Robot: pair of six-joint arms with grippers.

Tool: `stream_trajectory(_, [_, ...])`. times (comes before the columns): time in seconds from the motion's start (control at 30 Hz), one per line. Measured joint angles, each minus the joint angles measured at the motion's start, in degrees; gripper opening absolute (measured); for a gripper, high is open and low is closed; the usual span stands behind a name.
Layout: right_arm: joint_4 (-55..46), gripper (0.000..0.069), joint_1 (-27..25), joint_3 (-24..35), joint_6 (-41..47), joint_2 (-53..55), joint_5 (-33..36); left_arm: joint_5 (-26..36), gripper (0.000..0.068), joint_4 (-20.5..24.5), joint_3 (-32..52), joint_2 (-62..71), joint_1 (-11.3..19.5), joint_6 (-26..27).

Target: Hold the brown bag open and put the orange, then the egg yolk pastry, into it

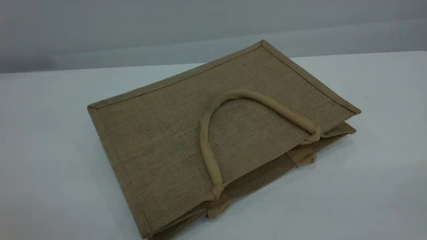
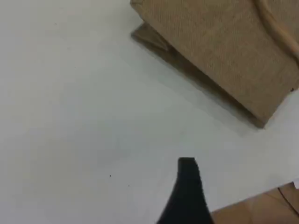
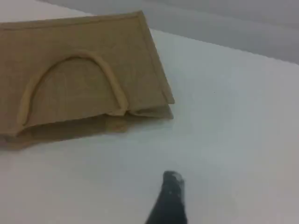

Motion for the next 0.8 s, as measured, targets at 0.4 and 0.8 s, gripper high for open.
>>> stream_trajectory(0.4, [0.0, 0.0573, 0.0, 0.0, 0.0, 0.0, 0.0, 0.0, 0.0513, 0.0, 0.0, -2.0, 2.0, 0.0])
stream_trajectory(0.8, [0.1, 0.0573, 0.2, 0.0, 0.0, 0.0, 0.0, 0.1, 0.0513, 0.0, 0.0, -9.2, 18.0, 0.0])
